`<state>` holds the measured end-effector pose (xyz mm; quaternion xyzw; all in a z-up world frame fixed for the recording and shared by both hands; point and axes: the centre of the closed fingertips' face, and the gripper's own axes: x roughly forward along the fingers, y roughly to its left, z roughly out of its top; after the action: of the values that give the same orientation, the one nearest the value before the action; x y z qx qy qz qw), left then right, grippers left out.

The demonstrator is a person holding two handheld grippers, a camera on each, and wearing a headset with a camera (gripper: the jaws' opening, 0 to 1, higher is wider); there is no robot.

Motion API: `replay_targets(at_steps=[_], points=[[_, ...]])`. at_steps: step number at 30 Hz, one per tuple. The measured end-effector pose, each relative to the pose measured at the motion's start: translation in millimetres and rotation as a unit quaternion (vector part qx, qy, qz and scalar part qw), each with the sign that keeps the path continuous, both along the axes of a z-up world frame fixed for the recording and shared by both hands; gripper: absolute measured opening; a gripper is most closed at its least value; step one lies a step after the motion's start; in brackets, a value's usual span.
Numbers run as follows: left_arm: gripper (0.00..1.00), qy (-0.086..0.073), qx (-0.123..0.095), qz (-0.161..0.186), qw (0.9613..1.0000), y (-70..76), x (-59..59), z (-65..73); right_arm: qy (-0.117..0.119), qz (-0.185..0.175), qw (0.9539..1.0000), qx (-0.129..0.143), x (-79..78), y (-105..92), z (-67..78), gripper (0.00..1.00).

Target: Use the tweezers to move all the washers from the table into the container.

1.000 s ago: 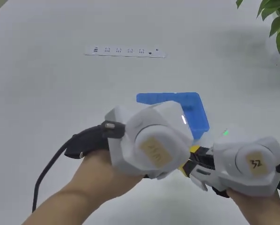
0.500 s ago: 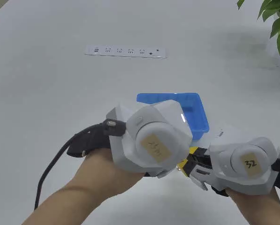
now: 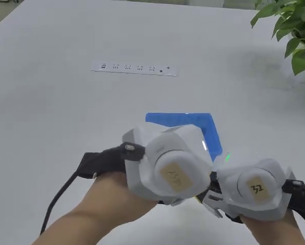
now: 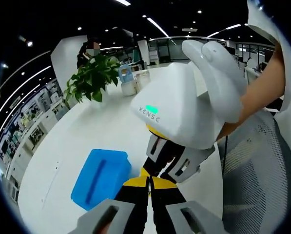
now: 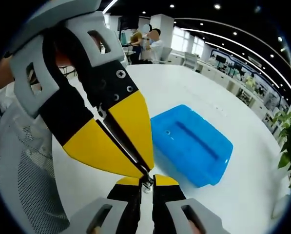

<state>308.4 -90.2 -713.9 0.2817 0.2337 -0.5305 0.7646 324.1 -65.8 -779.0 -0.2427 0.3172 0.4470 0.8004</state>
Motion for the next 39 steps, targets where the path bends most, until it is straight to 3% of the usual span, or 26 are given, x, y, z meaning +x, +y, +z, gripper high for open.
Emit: replay_targets(at_steps=[7, 15, 25, 36, 39], points=[[0.00, -0.005, -0.005, 0.002, 1.0000, 2.8, -0.1, 11.6, -0.005, 0.009, 0.9999, -0.001, -0.4, 2.2, 11.6, 0.03], [0.00, -0.025, -0.014, -0.003, 0.9996, 2.9, 7.1, 34.9, -0.026, 0.013, 0.9996, 0.008, 9.0, 5.0, 35.7, 0.03], [0.00, -0.072, -0.022, 0.002, 0.9972, 3.8, 27.8, 65.4, -0.057, 0.006, 0.9977, 0.035, 34.4, 10.6, 68.4, 0.03], [0.00, -0.096, -0.016, 0.014, 0.9952, 8.8, 52.5, 72.3, -0.085, 0.017, 0.9958, 0.029, 61.6, 18.2, 76.8, 0.03], [0.00, -0.092, -0.021, 0.027, 0.9952, 8.7, 62.9, 69.8, -0.089, 0.017, 0.9956, 0.023, 71.5, 17.4, 73.7, 0.03]])
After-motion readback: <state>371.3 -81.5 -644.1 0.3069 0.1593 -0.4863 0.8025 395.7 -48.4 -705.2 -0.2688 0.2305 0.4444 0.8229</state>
